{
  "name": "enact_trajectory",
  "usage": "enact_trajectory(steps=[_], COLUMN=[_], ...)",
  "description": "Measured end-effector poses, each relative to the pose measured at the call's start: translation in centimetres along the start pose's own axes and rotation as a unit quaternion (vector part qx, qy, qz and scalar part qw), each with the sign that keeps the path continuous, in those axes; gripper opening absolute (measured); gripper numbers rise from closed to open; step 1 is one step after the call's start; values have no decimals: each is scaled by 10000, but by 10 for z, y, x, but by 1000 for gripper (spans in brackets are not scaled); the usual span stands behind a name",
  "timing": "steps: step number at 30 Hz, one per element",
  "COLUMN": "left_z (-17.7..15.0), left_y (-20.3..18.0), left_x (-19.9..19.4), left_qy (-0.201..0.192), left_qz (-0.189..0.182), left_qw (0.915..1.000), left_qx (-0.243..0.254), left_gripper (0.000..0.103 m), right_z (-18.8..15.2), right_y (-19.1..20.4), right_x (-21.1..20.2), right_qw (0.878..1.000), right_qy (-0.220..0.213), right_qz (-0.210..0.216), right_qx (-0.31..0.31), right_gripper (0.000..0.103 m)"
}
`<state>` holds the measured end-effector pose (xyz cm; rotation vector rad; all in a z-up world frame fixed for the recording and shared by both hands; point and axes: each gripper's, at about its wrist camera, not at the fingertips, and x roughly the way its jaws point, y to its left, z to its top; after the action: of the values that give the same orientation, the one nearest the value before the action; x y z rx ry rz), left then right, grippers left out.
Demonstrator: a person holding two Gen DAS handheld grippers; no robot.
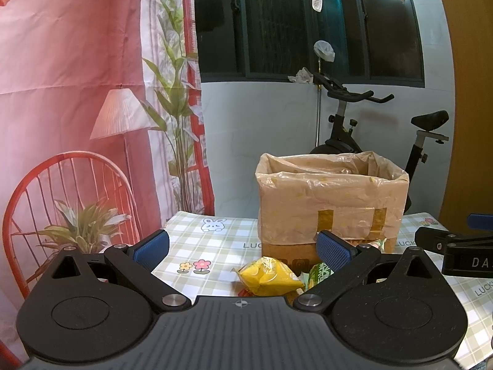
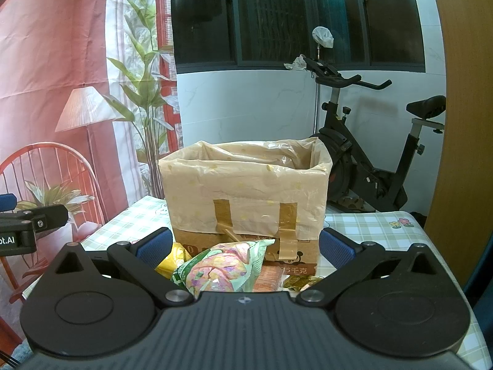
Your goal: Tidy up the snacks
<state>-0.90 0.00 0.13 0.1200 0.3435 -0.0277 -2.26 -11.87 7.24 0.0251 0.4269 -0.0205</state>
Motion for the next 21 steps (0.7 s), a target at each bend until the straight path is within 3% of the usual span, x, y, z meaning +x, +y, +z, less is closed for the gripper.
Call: enact_trajectory(steps=[21], left_z=[-1], left_y=[1], left_x=[0], left_qy=[9], left_qz=[-2], left_qw=[10000], left_qx=[-12], left_gripper=[102], right_z=[0], right_y=[0], right_x=[0], right_qw=[10000], right_qy=[0], right_qz=[-1], right_qx=[1], right_gripper=[103])
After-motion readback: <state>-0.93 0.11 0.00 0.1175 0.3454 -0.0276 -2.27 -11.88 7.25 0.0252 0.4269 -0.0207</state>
